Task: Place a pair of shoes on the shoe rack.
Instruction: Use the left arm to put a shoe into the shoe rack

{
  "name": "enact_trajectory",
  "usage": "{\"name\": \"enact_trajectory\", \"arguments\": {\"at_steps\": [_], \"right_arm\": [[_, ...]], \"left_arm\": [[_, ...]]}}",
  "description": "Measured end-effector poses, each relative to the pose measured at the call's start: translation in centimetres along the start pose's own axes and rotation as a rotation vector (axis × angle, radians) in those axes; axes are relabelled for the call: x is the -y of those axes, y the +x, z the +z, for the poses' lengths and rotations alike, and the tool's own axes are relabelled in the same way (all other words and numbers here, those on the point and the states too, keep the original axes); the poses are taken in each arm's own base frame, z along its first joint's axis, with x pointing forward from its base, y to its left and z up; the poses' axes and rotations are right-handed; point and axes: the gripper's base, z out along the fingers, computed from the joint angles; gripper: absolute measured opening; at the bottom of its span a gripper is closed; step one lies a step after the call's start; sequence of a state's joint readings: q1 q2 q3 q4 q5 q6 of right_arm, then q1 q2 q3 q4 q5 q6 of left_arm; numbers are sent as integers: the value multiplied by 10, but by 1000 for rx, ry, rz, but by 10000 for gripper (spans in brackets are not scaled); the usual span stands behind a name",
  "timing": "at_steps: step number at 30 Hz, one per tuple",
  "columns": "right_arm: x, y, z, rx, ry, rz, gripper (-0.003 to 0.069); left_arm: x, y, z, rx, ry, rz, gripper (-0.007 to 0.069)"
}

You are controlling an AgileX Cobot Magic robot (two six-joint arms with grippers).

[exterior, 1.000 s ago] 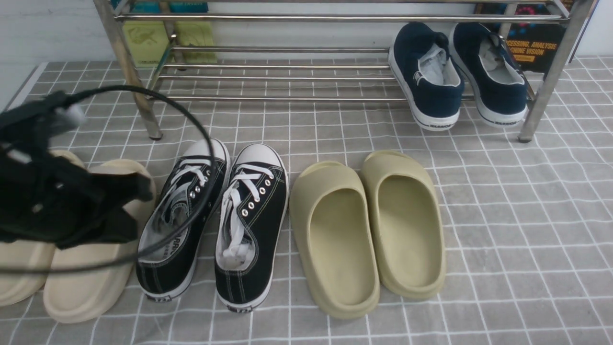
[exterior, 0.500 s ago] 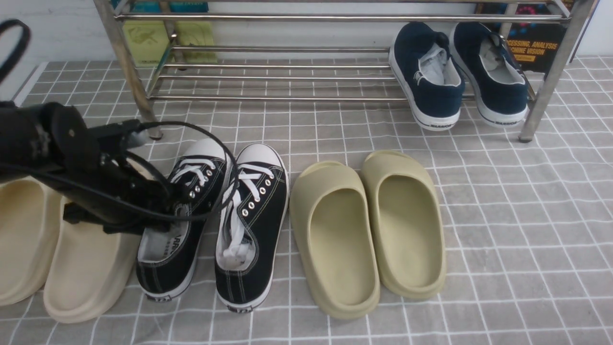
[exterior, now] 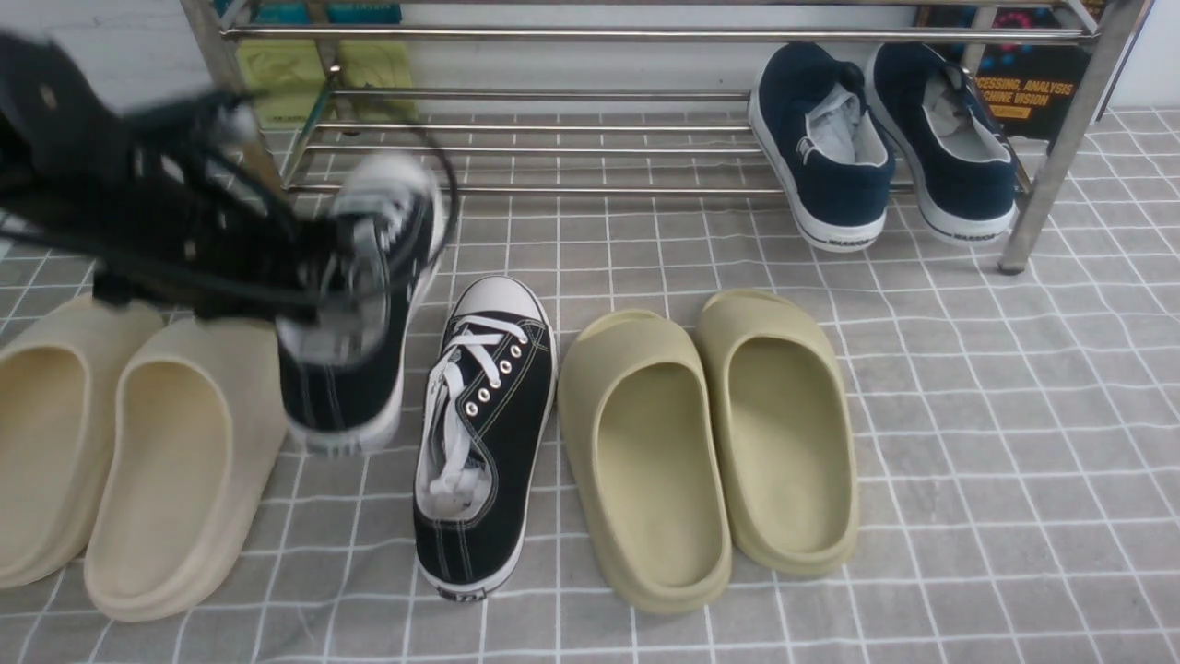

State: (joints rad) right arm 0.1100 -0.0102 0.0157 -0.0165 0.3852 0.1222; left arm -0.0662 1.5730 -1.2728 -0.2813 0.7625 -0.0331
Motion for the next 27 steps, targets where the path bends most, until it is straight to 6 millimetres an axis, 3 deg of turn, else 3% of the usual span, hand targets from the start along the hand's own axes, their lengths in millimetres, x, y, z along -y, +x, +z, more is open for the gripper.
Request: {"name": "enact_trajectory", "arguments": {"at_steps": [1, 3, 11, 17, 22, 27], "right_arm": [[0, 0, 0, 0, 0, 0, 238], [0, 0, 0, 0, 0, 0, 238], [0, 0, 0, 0, 0, 0, 238], [0, 0, 0, 0, 0, 0, 238], [0, 0, 0, 0, 0, 0, 238], [0, 0, 0, 0, 0, 0, 238]], "left_arm": [[1, -2, -1, 3, 1, 2, -13], [6, -24, 2, 27, 11, 13, -13], [6, -73, 61, -5, 7, 26, -13], [8, -104, 85, 65, 13, 44, -13], [8, -122, 103, 137, 22, 32, -13], [1, -125, 130, 165, 11, 10, -13]]}}
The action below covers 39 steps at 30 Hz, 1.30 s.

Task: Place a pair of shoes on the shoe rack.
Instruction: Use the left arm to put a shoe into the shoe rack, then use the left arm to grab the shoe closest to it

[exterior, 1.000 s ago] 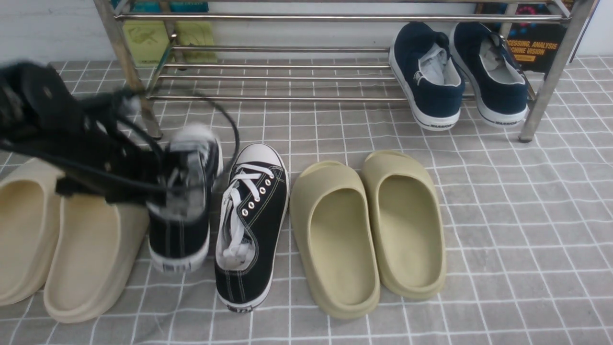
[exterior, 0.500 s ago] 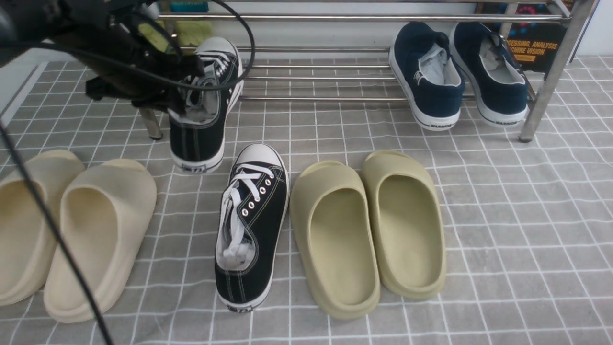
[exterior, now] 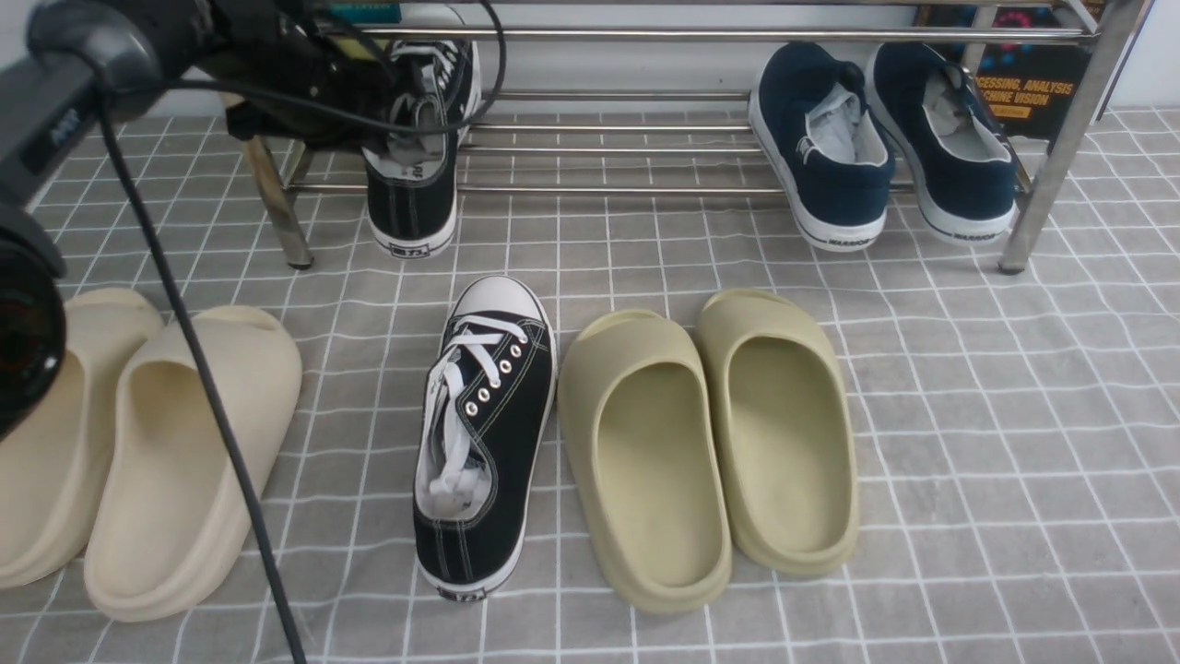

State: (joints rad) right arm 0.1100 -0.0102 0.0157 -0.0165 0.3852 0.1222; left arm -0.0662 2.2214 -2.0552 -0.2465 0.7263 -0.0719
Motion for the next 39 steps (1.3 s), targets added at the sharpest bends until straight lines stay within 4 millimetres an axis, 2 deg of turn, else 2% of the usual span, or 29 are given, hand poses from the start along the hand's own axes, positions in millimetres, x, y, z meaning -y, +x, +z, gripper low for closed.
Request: {"name": "enact_trajectory", "arguments": {"at_steps": [2, 5, 8, 10, 11, 12, 13, 14, 15, 16, 18, 19, 20, 21, 23, 24, 28, 32, 33, 34, 35, 39], "right_arm": [[0, 0, 0, 0, 0, 0, 238], [0, 0, 0, 0, 0, 0, 238], [0, 0, 0, 0, 0, 0, 238], [0, 0, 0, 0, 0, 0, 238], [0, 0, 0, 0, 0, 0, 238], [0, 0, 0, 0, 0, 0, 238], [0, 0, 0, 0, 0, 0, 238], [0, 0, 0, 0, 0, 0, 238], [0, 0, 0, 0, 0, 0, 238], [0, 0, 0, 0, 0, 0, 238], [0, 0, 0, 0, 0, 0, 238], [0, 0, 0, 0, 0, 0, 238], [0, 0, 0, 0, 0, 0, 238], [0, 0, 0, 0, 0, 0, 238], [0, 0, 0, 0, 0, 0, 238], [0, 0, 0, 0, 0, 0, 238], [0, 0, 0, 0, 0, 0, 238], [0, 0, 0, 0, 0, 0, 238], [0, 0, 0, 0, 0, 0, 238], [0, 0, 0, 0, 0, 0, 238], [0, 0, 0, 0, 0, 0, 238], [0, 0, 0, 0, 0, 0, 238]], "left_arm": [[-3, 1, 8, 23, -9, 4, -13], [-3, -3, 8, 63, -8, 4, 22], [-1, -9, 5, 116, -1, 2, 117], [0, -12, 0, 129, 3, 2, 213], [1, -13, -1, 128, 4, 2, 232], [3, -14, -8, 121, 6, 3, 302], [3, -14, -9, 118, 6, 3, 302], [6, -15, -20, 86, 7, 9, 353], [7, -15, -24, 76, 7, 10, 363], [11, -14, -42, 17, 9, 16, 385], [18, -13, -70, -51, 11, 24, 386], [18, -13, -74, -60, 11, 24, 384], [23, -8, -95, -154, 15, 14, 374], [25, -6, -101, -177, 19, 10, 370], [40, 4, -126, -259, 64, -16, 337], [41, 4, -128, -258, 66, -14, 337], [68, 59, -118, -448, 87, 34, 300], [82, 127, -97, -653, 12, 124, 293], [82, 129, -96, -658, 6, 126, 293], [81, 147, -88, -683, -42, 139, 293], [80, 155, -84, -687, -71, 143, 293], [74, 172, -72, -634, -114, 109, 293]]}}
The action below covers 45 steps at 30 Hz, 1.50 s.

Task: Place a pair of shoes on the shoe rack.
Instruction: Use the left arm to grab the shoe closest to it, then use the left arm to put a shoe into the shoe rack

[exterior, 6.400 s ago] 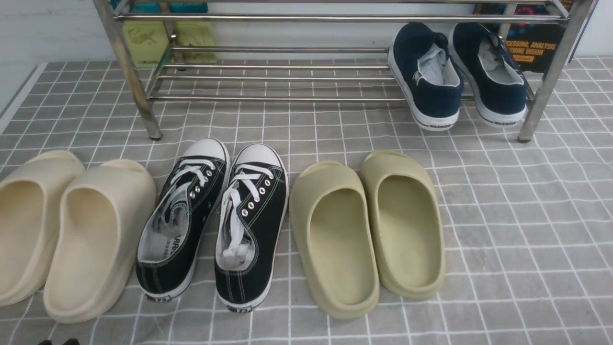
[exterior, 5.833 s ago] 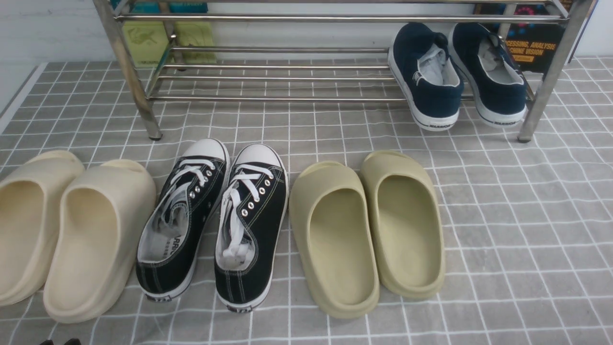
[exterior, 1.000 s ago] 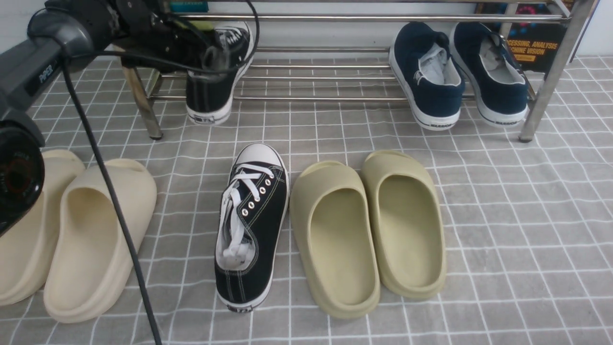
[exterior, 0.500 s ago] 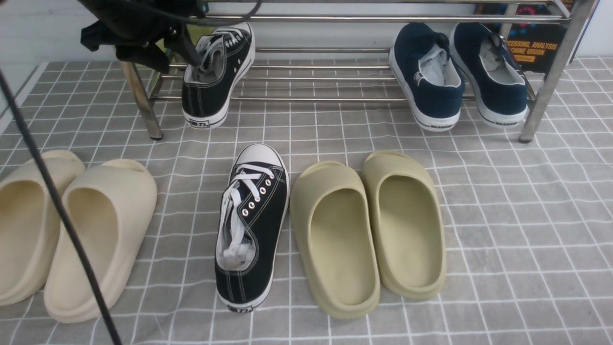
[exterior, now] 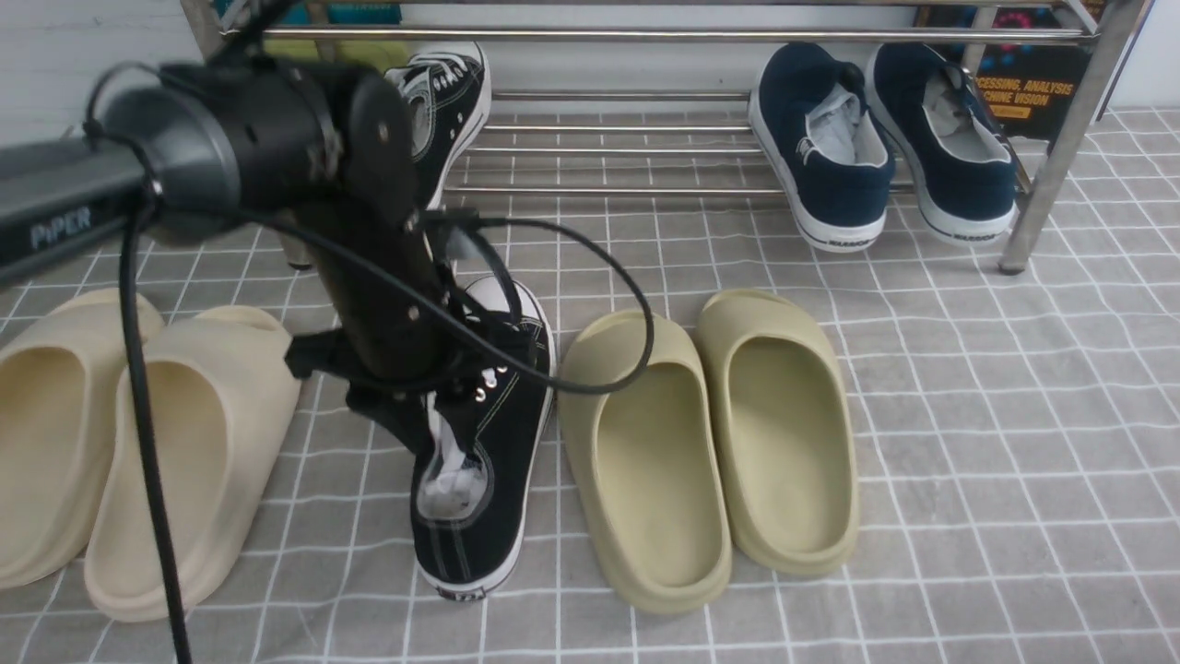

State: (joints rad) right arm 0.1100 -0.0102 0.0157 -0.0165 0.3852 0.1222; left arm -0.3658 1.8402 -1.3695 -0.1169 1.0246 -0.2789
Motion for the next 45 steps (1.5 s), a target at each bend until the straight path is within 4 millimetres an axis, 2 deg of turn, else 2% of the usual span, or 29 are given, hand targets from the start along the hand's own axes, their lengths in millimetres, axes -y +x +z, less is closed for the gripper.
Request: {"name": "enact_trajectory", "arguments": {"at_steps": [7, 12, 14, 16, 18, 20, 23, 24, 26, 29, 30, 32, 33, 34, 36, 37, 38, 44, 45], "right_arm": [[0, 0, 0, 0, 0, 0, 238], [0, 0, 0, 0, 0, 0, 238], [0, 0, 0, 0, 0, 0, 238], [0, 0, 0, 0, 0, 0, 238], [0, 0, 0, 0, 0, 0, 239], [0, 0, 0, 0, 0, 0, 239], [0, 0, 0, 0, 0, 0, 239], [0, 0, 0, 0, 0, 0, 239], [0, 0, 0, 0, 0, 0, 239], [0, 0, 0, 0, 0, 0, 239], [0, 0, 0, 0, 0, 0, 239], [0, 0, 0, 0, 0, 0, 239], [0, 0, 0, 0, 0, 0, 239], [0, 0, 0, 0, 0, 0, 239], [0, 0, 0, 0, 0, 0, 239], [0, 0, 0, 0, 0, 0, 239], [0, 0, 0, 0, 0, 0, 239], [0, 0, 0, 0, 0, 0, 239], [0, 0, 0, 0, 0, 0, 239]], "left_arm": [[-5, 3, 14, 52, -1, -48, 276], [-4, 0, 19, 73, 5, -52, 132], [-4, 0, 20, 75, 6, -48, 18], [-4, 0, 17, 76, 5, -37, -13], [-3, -2, 7, 90, 7, -25, -13], [0, -3, -12, 124, 13, -5, -13], [4, -8, -53, 210, 32, 15, -13], [4, -9, -59, 223, 37, 15, -13], [7, -24, -91, 321, 65, 10, -13], [8, -40, -102, 369, 82, 4, -13], [9, -53, -104, 386, 86, 0, -13], [11, -76, -94, 381, 82, -5, -13], [11, -77, -97, 389, 84, -5, -13], [14, -93, -90, 396, 83, -6, -13], [17, -104, -84, 407, 86, -5, -13], [19, -118, -74, 428, 92, -5, -13], [23, -128, -74, 472, 108, -10, -13], [24, -158, -60, 588, 145, -60, -13], [21, -164, -53, 605, 140, -75, -13]]}}
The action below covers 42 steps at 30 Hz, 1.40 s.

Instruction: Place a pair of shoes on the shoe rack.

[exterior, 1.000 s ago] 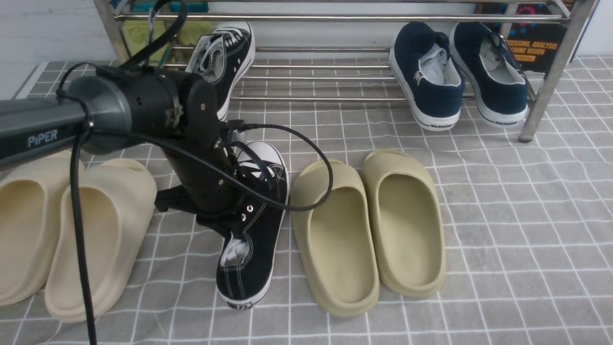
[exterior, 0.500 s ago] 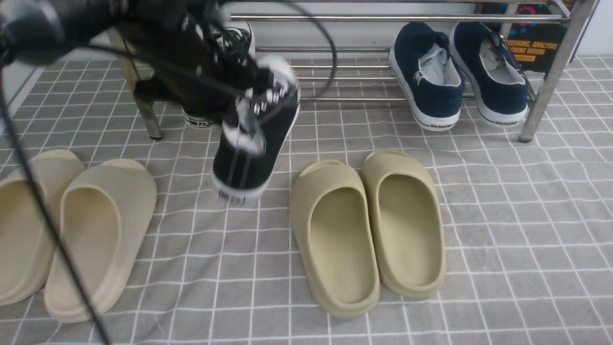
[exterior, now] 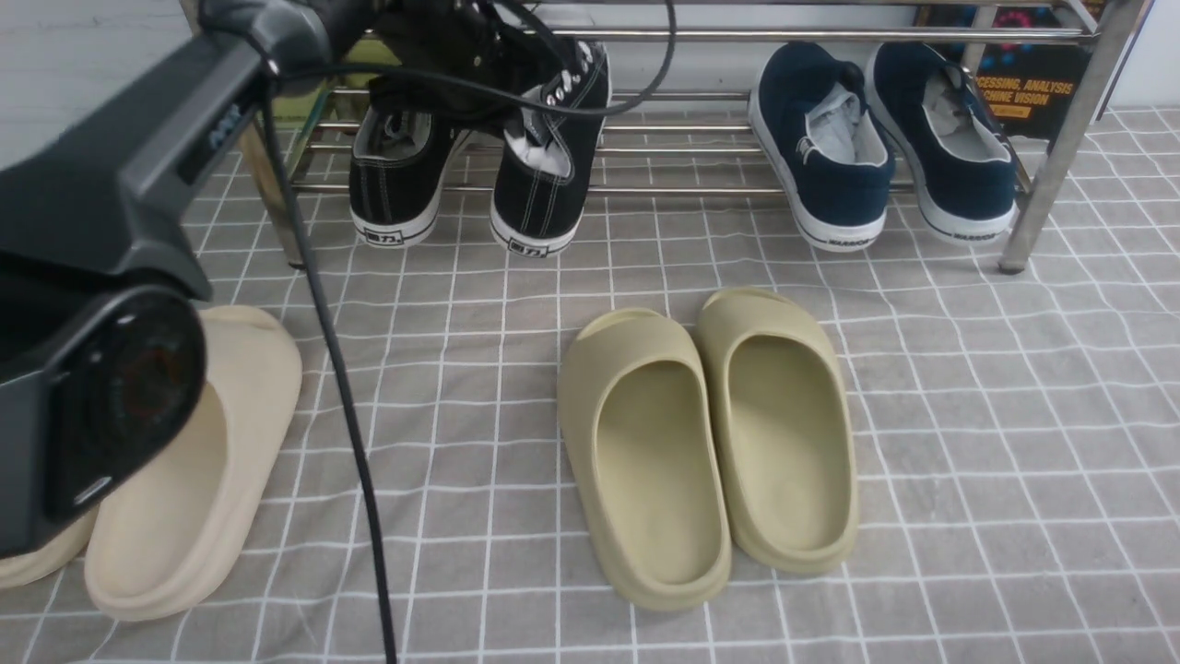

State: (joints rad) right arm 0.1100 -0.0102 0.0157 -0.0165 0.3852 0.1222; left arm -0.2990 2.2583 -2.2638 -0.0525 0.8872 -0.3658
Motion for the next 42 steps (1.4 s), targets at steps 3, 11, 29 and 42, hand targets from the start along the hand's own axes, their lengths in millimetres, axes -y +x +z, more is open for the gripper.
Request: {"name": "enact_trajectory", "arguments": {"at_steps": [3, 11, 29, 42], "right_arm": [[0, 0, 0, 0, 0, 0, 239], [0, 0, 0, 0, 0, 0, 239], [0, 0, 0, 0, 0, 0, 239], [0, 0, 0, 0, 0, 0, 239]], "left_arm": [[-11, 2, 18, 15, -29, -19, -13], [-18, 0, 27, 44, -35, -57, -2], [-6, -24, -86, 39, -90, 85, 281], [-2, -12, -248, 93, -86, 272, -13]]}}
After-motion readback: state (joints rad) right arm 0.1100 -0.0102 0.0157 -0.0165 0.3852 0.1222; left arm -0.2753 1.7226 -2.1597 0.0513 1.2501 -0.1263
